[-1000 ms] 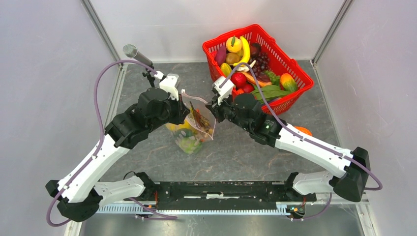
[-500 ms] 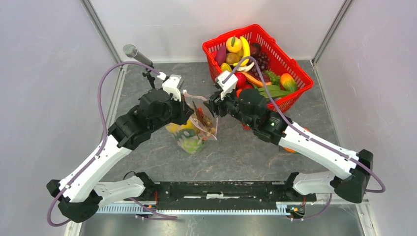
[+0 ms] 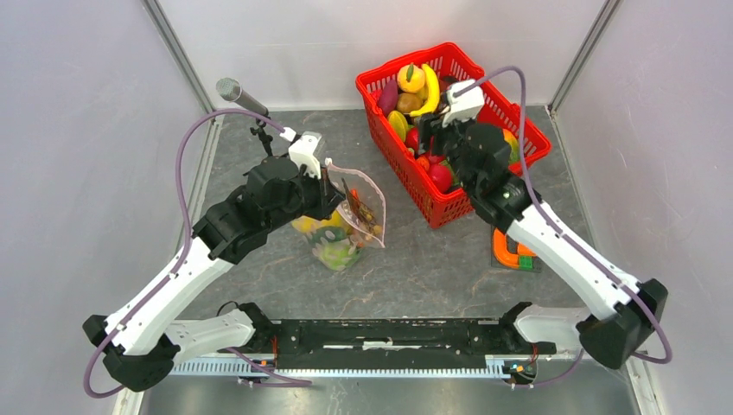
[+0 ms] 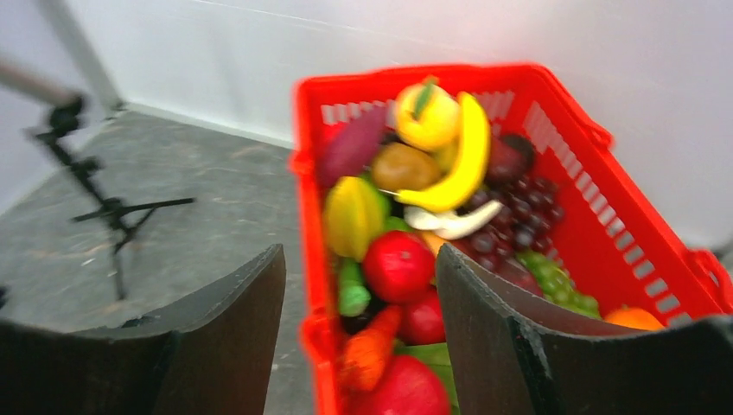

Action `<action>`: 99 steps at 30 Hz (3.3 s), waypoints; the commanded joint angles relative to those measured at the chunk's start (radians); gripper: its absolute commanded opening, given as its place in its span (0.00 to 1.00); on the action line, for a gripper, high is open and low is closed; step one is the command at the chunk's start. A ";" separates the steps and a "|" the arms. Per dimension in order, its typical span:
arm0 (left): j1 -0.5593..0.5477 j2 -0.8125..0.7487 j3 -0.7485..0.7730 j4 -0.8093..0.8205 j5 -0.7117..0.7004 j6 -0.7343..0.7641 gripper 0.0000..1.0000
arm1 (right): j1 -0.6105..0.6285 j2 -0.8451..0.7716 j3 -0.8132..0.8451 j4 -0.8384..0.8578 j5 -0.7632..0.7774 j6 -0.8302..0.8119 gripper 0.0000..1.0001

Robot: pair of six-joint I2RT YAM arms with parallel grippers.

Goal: Place the food in the zip-top bag and seal the zipper
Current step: Pick up the fake vegetable from the bin, then place the fake vegetable in the zipper food storage bag.

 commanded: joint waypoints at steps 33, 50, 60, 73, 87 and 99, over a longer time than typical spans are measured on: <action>0.000 -0.051 -0.041 0.069 0.053 -0.025 0.05 | -0.498 0.633 0.256 0.103 -0.387 0.386 0.60; 0.000 -0.042 -0.046 0.074 0.059 -0.034 0.05 | -0.506 0.512 0.056 0.331 -0.345 0.409 0.09; 0.000 -0.047 -0.054 0.081 0.070 -0.040 0.06 | -0.507 0.280 -0.144 0.465 -0.371 0.395 0.06; 0.000 -0.049 -0.057 0.090 0.058 -0.041 0.06 | -0.448 -0.039 -0.389 0.551 -0.680 0.407 0.00; 0.000 -0.044 -0.056 0.110 0.041 -0.057 0.06 | 0.082 -0.226 -0.380 0.300 -0.453 -0.088 0.00; 0.000 -0.054 -0.053 0.104 0.021 -0.057 0.06 | 0.453 -0.097 -0.260 0.176 0.012 -0.505 0.04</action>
